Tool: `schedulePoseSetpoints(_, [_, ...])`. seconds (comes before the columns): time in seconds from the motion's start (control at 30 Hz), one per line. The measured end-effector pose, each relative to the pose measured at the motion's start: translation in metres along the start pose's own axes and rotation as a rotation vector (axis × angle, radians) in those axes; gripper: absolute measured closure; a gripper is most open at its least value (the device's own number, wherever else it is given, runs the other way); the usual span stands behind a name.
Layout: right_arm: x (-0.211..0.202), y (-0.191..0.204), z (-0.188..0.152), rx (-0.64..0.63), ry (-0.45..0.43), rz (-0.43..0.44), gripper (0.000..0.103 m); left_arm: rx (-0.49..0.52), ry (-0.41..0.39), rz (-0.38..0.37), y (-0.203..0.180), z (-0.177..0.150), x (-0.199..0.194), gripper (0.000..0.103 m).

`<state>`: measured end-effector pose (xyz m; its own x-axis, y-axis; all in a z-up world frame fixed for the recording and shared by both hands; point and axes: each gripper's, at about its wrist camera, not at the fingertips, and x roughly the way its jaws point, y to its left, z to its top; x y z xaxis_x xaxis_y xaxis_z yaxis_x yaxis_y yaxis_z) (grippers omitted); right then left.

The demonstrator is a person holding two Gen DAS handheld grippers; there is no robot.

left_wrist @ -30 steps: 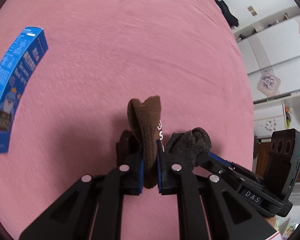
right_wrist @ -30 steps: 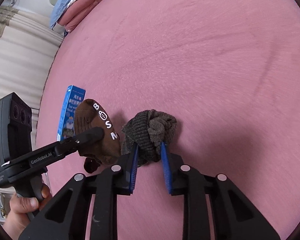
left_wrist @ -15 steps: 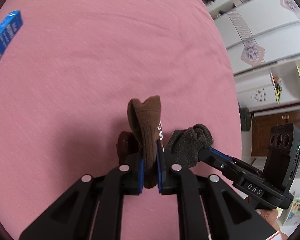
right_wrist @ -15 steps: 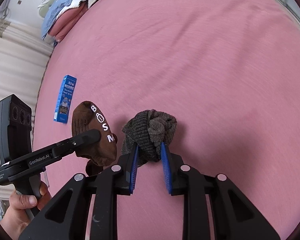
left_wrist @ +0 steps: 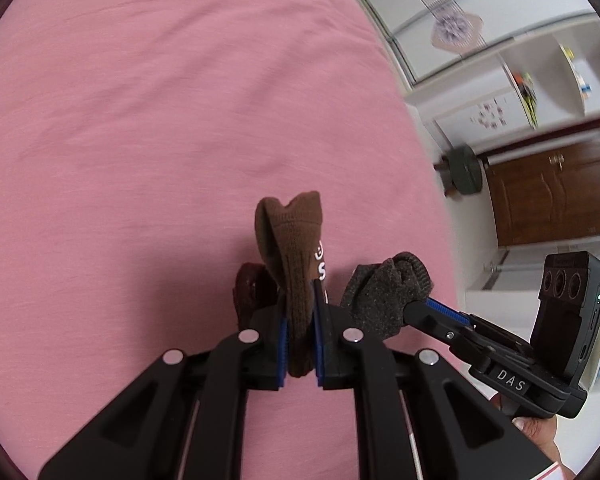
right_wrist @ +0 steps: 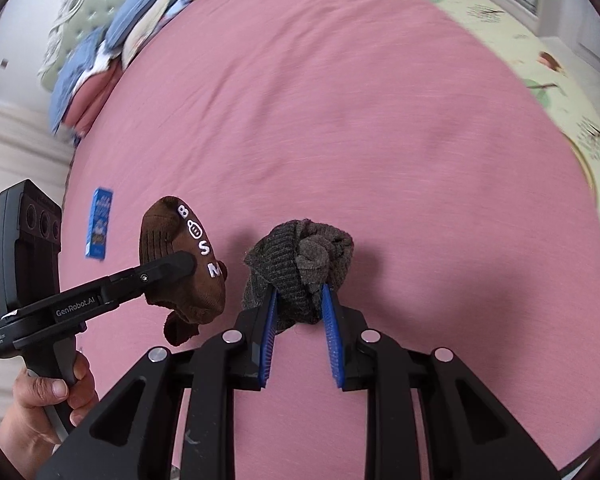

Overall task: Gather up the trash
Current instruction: 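Carry both socks over the gold bin and open both tools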

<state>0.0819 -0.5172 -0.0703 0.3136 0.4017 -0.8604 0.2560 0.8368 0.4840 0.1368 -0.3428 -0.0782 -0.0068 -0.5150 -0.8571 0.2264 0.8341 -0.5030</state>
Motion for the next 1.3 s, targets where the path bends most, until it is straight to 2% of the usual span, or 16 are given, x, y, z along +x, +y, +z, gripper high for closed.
schedulePoseSetpoints(0.4, [-0.063,-0.132,0.01,0.187,-0.117,-0.061,0.081,0.196,0.107,-0.043,-0.157,0.038,0.099,0.093])
schedulePoseSetpoints(0.67, [-0.092,-0.206,0.023,0.267,-0.171,-0.084,0.081,0.304,0.155,-0.063,-0.237,0.068,0.158,0.093])
schedulePoseSetpoints(0.97, [-0.101,-0.261,0.046,0.335,-0.2,-0.112,0.08,0.392,0.201,-0.079,-0.279,0.093,0.204,0.093])
schedulePoseSetpoints(1.23, [-0.107,-0.288,0.066,0.357,-0.227,-0.151,0.079,0.437,0.227,-0.113,-0.316,0.119,0.241,0.092])
schedulePoseSetpoints(1.3, [-0.108,-0.295,0.072,0.359,-0.232,-0.164,0.075,0.449,0.217,-0.101,-0.325,0.124,0.244,0.074])
